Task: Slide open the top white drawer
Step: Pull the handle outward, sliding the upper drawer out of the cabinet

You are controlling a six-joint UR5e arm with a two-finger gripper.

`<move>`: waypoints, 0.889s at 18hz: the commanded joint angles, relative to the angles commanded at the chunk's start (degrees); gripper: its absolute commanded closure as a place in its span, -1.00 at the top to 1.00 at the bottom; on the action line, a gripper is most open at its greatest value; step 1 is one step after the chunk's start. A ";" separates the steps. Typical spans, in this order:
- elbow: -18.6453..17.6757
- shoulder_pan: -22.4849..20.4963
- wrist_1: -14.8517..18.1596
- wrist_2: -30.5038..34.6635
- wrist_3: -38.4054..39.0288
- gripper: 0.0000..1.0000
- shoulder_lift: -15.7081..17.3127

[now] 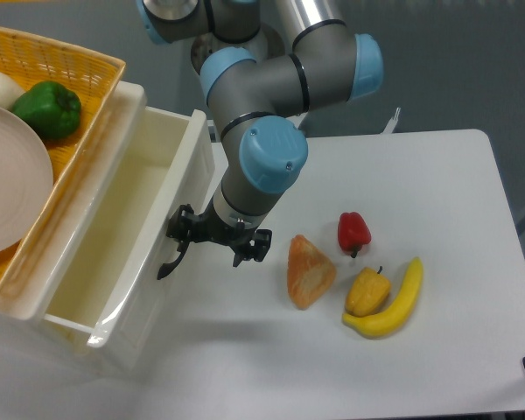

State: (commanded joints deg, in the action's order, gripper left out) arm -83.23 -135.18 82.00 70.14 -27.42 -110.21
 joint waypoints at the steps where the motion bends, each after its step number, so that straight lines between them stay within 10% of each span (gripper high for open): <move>1: 0.00 0.00 0.00 0.00 0.00 1.00 0.09; 16: 0.70 -2.64 0.09 0.35 -3.51 1.00 -0.62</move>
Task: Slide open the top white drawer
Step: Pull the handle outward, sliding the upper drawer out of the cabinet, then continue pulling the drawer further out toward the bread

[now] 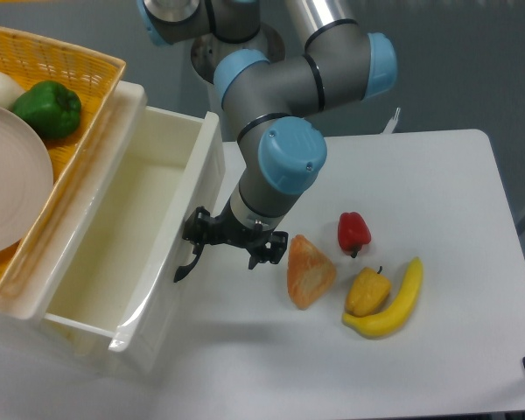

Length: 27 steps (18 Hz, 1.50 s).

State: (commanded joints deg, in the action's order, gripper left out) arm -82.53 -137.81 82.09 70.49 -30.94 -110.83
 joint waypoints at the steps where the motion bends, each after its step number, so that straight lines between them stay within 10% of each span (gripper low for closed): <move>1: 0.09 -0.09 0.00 0.00 -0.09 1.00 -0.09; 27: 2.29 -3.34 -0.44 0.00 -2.55 1.00 -2.20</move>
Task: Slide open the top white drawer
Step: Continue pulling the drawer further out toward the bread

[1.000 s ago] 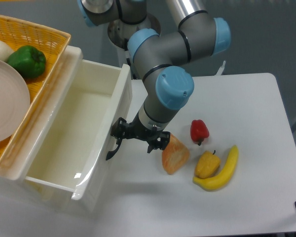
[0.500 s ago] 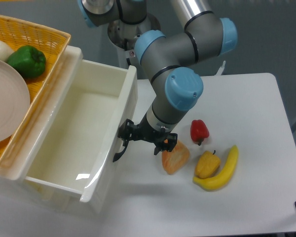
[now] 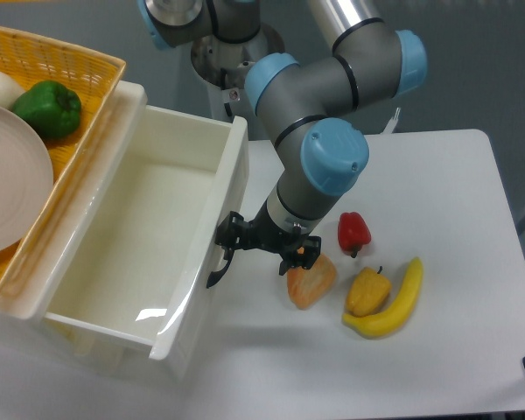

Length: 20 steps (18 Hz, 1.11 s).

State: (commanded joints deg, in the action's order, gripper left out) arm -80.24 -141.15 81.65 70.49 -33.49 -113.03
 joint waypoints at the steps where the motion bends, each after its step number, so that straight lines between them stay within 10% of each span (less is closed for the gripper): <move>1: 0.00 -0.26 0.00 0.00 0.00 1.00 0.00; 20: 1.14 -1.41 -0.44 -0.26 0.00 1.00 -0.79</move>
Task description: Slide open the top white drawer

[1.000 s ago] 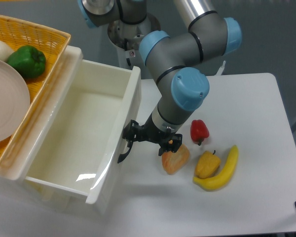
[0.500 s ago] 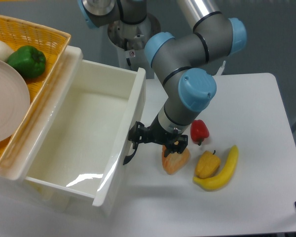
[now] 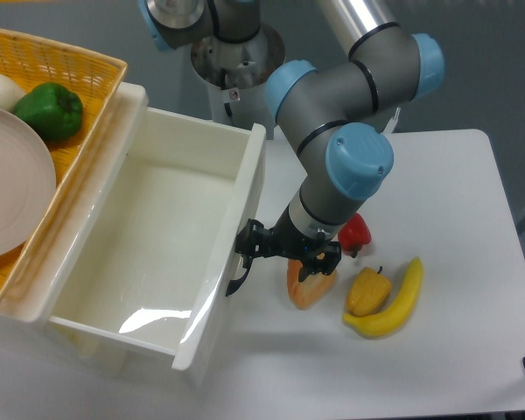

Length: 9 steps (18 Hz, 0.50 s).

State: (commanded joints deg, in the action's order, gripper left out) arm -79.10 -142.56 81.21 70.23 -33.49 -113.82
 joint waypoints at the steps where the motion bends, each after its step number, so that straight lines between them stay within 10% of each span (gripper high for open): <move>1: 0.00 -0.09 0.00 -0.09 0.00 1.00 0.00; 9: -0.97 0.09 0.35 -0.88 0.09 1.00 0.53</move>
State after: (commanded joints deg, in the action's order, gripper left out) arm -80.07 -142.47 81.56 69.35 -33.40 -113.29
